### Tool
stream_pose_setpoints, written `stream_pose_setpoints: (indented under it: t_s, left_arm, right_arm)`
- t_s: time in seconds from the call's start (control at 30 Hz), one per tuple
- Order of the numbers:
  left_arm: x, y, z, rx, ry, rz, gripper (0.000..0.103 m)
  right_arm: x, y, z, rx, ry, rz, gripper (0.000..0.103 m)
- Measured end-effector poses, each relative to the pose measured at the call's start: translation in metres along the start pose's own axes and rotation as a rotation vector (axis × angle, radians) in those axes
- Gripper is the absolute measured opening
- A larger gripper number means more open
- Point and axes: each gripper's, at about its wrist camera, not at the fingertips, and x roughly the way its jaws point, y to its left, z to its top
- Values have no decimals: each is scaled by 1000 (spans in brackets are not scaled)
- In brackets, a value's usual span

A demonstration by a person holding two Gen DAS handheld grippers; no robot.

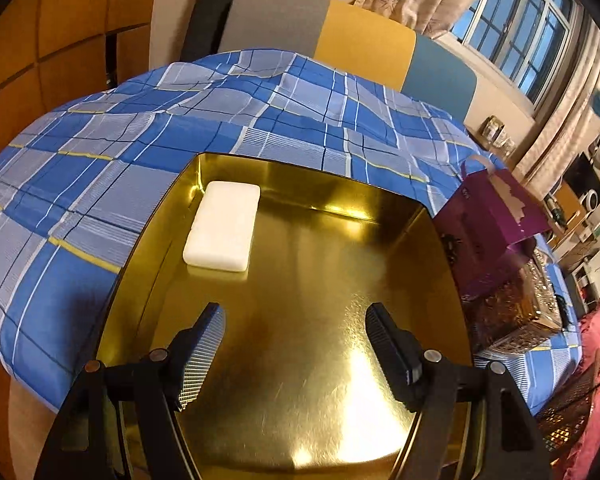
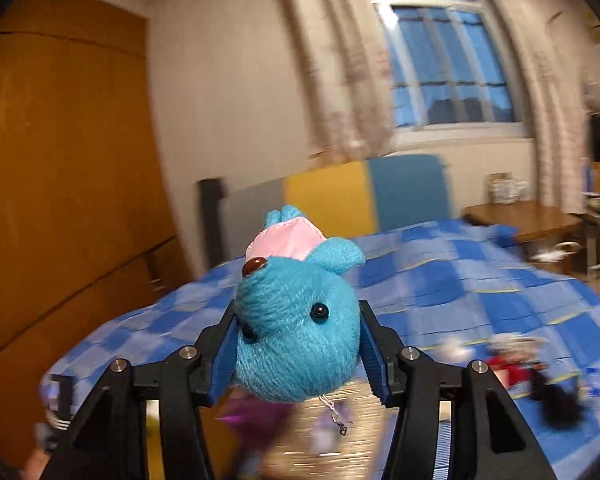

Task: Organize soft objects
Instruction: 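Carry the white sponge with the left gripper into the gold tray and release, then lower the blue plush into the gold tray and open the right gripper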

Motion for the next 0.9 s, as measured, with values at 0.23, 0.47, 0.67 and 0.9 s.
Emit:
stream_pose_setpoints:
  t_s: [0.23, 0.47, 0.67, 0.9]
  left_arm:
    - [-20, 26, -12, -51, -48, 51, 74]
    - [-33, 53, -16, -115, -68, 69, 74]
    - [-42, 69, -19, -148, -87, 69, 74]
    - [-43, 80, -22, -179, -82, 65, 74]
  right_arm:
    - [82, 106, -49, -124, 221, 156, 56]
    - [165, 147, -122, -110, 462, 125, 56]
    - [213, 153, -164, -52, 560, 35, 56]
    - [242, 164, -179, 17, 607, -44, 62]
